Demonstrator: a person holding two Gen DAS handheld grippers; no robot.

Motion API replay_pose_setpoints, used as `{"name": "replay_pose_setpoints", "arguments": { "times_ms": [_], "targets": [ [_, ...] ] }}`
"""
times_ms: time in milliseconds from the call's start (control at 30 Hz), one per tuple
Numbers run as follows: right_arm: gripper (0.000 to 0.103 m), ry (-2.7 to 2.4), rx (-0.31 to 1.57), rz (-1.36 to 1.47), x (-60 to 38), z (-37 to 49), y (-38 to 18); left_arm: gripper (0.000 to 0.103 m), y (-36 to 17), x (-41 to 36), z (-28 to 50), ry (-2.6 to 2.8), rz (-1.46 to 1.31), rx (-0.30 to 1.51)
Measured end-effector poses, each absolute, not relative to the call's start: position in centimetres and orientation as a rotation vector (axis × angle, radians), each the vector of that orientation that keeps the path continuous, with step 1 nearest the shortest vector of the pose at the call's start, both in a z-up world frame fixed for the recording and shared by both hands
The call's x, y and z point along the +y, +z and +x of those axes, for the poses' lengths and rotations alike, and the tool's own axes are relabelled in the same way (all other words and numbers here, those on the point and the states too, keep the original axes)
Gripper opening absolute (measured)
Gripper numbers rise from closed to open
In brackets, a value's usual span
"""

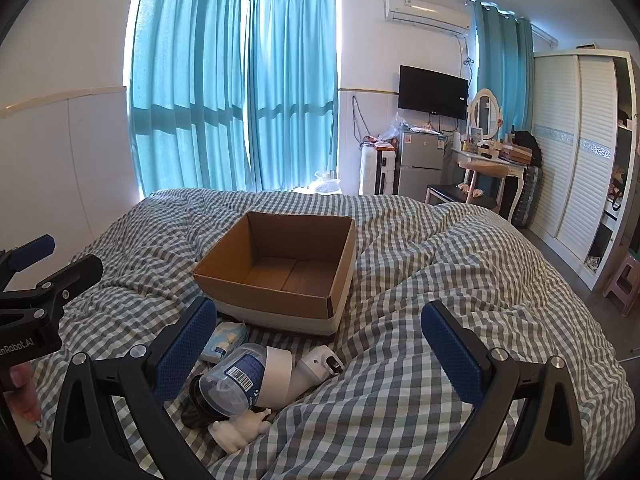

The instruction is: Organize objects

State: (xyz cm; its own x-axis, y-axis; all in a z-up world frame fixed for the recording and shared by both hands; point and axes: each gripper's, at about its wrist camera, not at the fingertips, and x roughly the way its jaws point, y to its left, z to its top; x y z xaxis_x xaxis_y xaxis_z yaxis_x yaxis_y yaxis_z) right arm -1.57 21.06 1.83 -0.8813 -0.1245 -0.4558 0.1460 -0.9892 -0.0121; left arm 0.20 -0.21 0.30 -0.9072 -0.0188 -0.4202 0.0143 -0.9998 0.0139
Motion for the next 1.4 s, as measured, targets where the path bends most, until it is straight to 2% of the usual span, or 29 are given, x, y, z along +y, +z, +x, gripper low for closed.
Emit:
{"name": "replay_pose_setpoints", "arguments": {
  "times_ms": [1400],
  "targets": [
    [0.103, -2.892, 0.052, 0.737, 21.03, -1.58, 1.64, 0.103, -0.16, -0.54, 0.1, -3.036, 0.691, 0.009]
  ]
}}
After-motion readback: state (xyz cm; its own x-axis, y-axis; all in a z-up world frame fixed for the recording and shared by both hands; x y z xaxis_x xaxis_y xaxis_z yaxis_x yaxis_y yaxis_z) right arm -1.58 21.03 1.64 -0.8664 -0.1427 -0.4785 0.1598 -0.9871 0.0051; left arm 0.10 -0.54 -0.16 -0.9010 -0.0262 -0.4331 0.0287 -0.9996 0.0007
